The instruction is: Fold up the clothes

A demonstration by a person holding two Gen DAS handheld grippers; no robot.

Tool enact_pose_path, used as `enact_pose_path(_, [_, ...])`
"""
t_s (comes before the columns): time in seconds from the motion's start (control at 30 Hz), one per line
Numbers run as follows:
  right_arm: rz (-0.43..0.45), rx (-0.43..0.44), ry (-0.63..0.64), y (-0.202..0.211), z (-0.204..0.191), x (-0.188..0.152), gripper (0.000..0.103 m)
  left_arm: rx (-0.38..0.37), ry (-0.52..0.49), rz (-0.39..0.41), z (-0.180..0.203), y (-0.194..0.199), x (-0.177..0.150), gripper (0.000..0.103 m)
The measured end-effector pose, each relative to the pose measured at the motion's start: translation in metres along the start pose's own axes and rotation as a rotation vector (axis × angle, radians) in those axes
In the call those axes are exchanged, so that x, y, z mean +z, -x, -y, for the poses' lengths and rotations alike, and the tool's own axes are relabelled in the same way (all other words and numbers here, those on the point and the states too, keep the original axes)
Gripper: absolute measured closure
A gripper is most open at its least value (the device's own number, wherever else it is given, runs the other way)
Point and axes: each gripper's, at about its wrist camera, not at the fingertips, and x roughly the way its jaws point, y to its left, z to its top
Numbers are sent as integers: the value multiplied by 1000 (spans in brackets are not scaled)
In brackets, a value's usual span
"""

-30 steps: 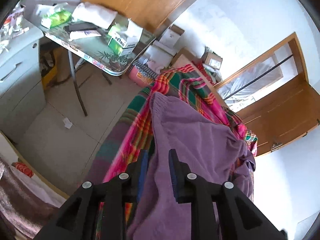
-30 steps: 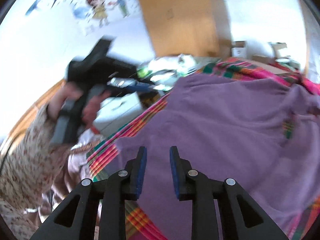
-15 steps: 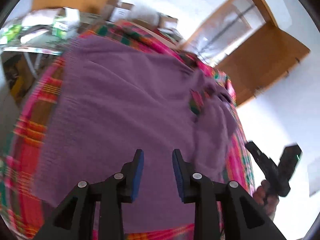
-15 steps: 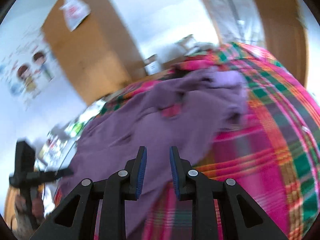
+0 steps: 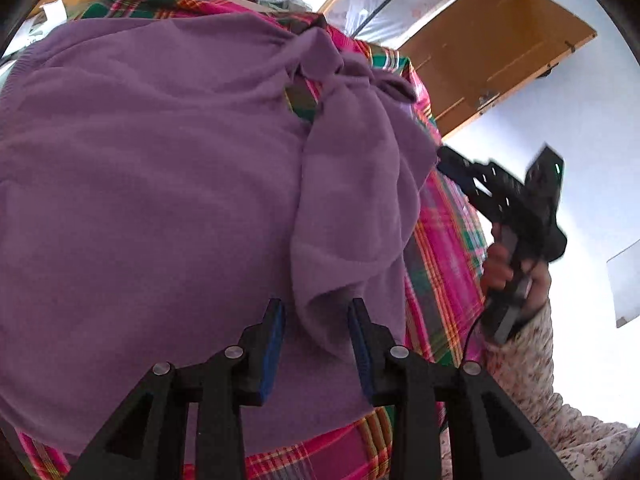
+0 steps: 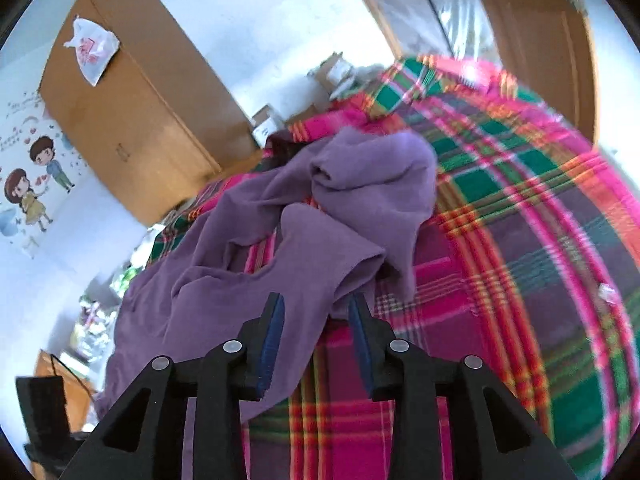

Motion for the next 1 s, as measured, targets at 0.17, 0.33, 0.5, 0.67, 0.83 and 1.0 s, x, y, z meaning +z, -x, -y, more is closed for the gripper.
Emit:
enact_pose_path(0.17, [-23, 2, -29, -20, 8, 12, 69, 12, -10, -12, 7, -4, -2, 70])
enact_pose_path(0.33, [-20, -1, -56, -31, 11, 22, 91, 19, -16, -11, 10, -6, -2, 69])
enact_pose_path(0.5, [-1, -35, -3, -29, 5, 19, 98, -6, 29, 4, 4, -6, -7, 70])
enact_pose_path(0.67, [88, -47, 18, 3, 1, 18, 99, -5, 38, 26, 6, -5, -11, 77])
enact_pose_path(0.83, [173, -80, 28, 45, 7, 10, 99, -13, 2, 46, 17, -3, -18, 89])
enact_pose_path(1.0, [256, -116, 14, 84, 18, 4, 99, -44, -56, 64, 40, -4, -21, 93])
